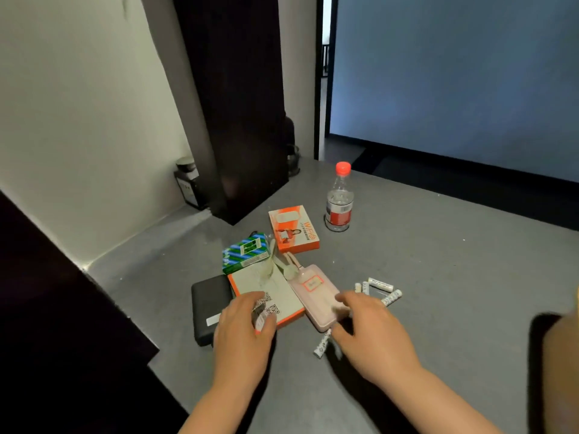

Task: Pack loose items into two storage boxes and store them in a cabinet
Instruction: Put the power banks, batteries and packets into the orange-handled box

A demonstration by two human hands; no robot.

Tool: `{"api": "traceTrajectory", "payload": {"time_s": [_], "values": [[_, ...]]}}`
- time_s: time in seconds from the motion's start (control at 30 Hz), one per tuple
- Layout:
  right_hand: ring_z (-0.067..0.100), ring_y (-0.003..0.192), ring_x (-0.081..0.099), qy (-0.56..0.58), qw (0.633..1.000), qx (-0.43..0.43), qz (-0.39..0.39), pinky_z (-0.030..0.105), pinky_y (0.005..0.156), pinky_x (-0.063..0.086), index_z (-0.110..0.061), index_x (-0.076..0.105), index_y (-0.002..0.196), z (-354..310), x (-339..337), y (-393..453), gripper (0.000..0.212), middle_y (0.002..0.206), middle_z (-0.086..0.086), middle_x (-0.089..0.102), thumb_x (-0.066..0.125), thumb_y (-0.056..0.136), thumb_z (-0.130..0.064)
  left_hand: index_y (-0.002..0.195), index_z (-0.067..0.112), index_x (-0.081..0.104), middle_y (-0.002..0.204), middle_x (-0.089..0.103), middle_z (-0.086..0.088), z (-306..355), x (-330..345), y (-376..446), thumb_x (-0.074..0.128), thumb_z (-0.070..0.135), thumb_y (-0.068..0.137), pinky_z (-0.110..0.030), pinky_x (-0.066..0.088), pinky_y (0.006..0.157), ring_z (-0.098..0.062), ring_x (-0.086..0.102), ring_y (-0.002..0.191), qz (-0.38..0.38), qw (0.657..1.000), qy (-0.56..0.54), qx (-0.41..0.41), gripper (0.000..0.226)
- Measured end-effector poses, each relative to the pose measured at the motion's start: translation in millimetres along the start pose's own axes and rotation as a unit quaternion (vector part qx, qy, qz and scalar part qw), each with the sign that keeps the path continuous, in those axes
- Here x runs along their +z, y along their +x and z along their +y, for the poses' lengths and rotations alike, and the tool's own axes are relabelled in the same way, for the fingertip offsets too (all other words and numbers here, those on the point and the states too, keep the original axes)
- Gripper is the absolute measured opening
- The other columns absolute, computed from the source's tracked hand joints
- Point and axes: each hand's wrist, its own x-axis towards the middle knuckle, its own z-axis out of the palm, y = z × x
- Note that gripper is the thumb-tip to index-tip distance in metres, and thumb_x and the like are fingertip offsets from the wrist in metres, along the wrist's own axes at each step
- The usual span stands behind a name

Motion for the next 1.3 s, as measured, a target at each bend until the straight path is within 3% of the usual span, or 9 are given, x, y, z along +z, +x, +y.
{"api": "traceTrajectory", "payload": {"time_s": [0.13, 0.3, 0.53, 0.67, 0.77, 0.87, 1.0, 1.13, 1.3], "values": [[0.018, 0.124, 0.037, -0.036, 0.998, -0.017, -0.046, 0.031, 0.095, 0.039, -0.027, 0.037, 0.135, -7, 25, 30, 0.057, 0.133, -0.005, 0.042, 0.056, 0.083, -0.038, 0.136, 0.026, 0.044, 0.140, 0.045, 0.006, -16, -2, 22, 0.065, 0.041, 0.083, -0.036, 0.034, 0.106, -0.016, 0.040, 0.128, -0.051, 0.995, 0.078, -0.019, 0.059], [0.021, 0.126, 0.037, -0.056, 0.996, -0.001, -0.075, 0.030, 0.097, 0.037, -0.025, 0.029, 0.142, -4, 41, 52, 0.074, 0.135, -0.002, 0.040, 0.061, 0.077, -0.042, 0.149, 0.029, 0.017, 0.158, 0.013, 0.002, -19, 11, 34, 0.043, 0.067, 0.085, -0.035, 0.006, 0.118, -0.019, 0.008, 0.144, -0.126, 0.972, 0.197, -0.006, 0.079], [0.023, 0.118, 0.041, -0.086, 0.995, 0.038, -0.026, 0.032, 0.093, 0.035, -0.025, 0.034, 0.137, 0, 43, 52, 0.072, 0.127, 0.000, 0.048, 0.061, 0.073, -0.044, 0.150, 0.036, 0.004, 0.159, -0.008, 0.005, -24, 6, 48, 0.036, 0.064, 0.090, -0.037, -0.008, 0.117, -0.017, -0.010, 0.146, -0.236, 0.938, 0.248, 0.050, 0.074], [0.020, 0.116, 0.044, -0.095, 0.993, 0.066, -0.011, 0.032, 0.091, 0.038, -0.027, 0.038, 0.128, 5, 40, 51, 0.072, 0.120, -0.003, 0.049, 0.062, 0.065, -0.052, 0.148, 0.037, 0.016, 0.159, -0.007, 0.008, -24, 2, 57, 0.059, 0.045, 0.088, -0.032, 0.001, 0.117, -0.011, -0.011, 0.145, -0.319, 0.937, 0.137, 0.044, 0.074], [0.021, 0.114, 0.045, -0.087, 0.993, 0.081, -0.011, 0.033, 0.087, 0.040, -0.024, 0.040, 0.123, 3, 41, 53, 0.070, 0.120, -0.002, 0.049, 0.065, 0.065, -0.051, 0.147, 0.032, 0.026, 0.159, 0.001, 0.007, -10, 9, 55, 0.068, 0.038, 0.080, -0.032, 0.013, 0.115, -0.013, -0.003, 0.145, -0.268, 0.961, 0.065, 0.008, 0.079], [0.021, 0.113, 0.044, -0.077, 0.993, 0.086, -0.009, 0.034, 0.085, 0.042, -0.022, 0.040, 0.120, 2, 42, 56, 0.067, 0.120, -0.001, 0.050, 0.065, 0.065, -0.054, 0.147, 0.026, 0.017, 0.156, 0.005, 0.004, 3, 23, 49, 0.068, 0.058, 0.069, -0.037, 0.021, 0.113, -0.019, 0.003, 0.141, -0.194, 0.976, 0.095, -0.009, 0.099], [0.020, 0.114, 0.045, -0.053, 0.992, 0.106, -0.032, 0.034, 0.086, 0.045, -0.021, 0.043, 0.120, 5, 34, 57, 0.076, 0.118, -0.001, 0.050, 0.067, 0.060, -0.062, 0.147, 0.025, 0.014, 0.155, 0.003, -0.003, 8, 35, 48, 0.062, 0.076, 0.060, -0.039, 0.019, 0.114, -0.024, 0.005, 0.140, -0.176, 0.974, 0.139, -0.027, 0.112], [0.019, 0.111, 0.049, -0.023, 0.991, 0.135, -0.004, 0.030, 0.078, 0.044, -0.026, 0.042, 0.120, 7, 23, 39, 0.072, 0.114, -0.003, 0.053, 0.068, 0.059, -0.055, 0.145, 0.030, 0.016, 0.155, -0.002, -0.004, 12, 37, 50, 0.065, 0.067, 0.060, -0.040, 0.028, 0.109, -0.028, 0.014, 0.138, -0.187, 0.971, 0.137, -0.051, 0.105], [0.017, 0.121, 0.046, 0.025, 0.988, 0.148, 0.045, 0.031, 0.084, 0.043, -0.028, 0.028, 0.141, 5, 0, 9, 0.092, 0.129, -0.005, 0.050, 0.069, 0.061, -0.049, 0.141, 0.034, 0.027, 0.148, 0.018, -0.002, 15, 27, 37, 0.066, 0.058, 0.056, -0.041, 0.035, 0.105, -0.027, 0.025, 0.130, -0.179, 0.977, 0.108, -0.049, 0.097]]}}
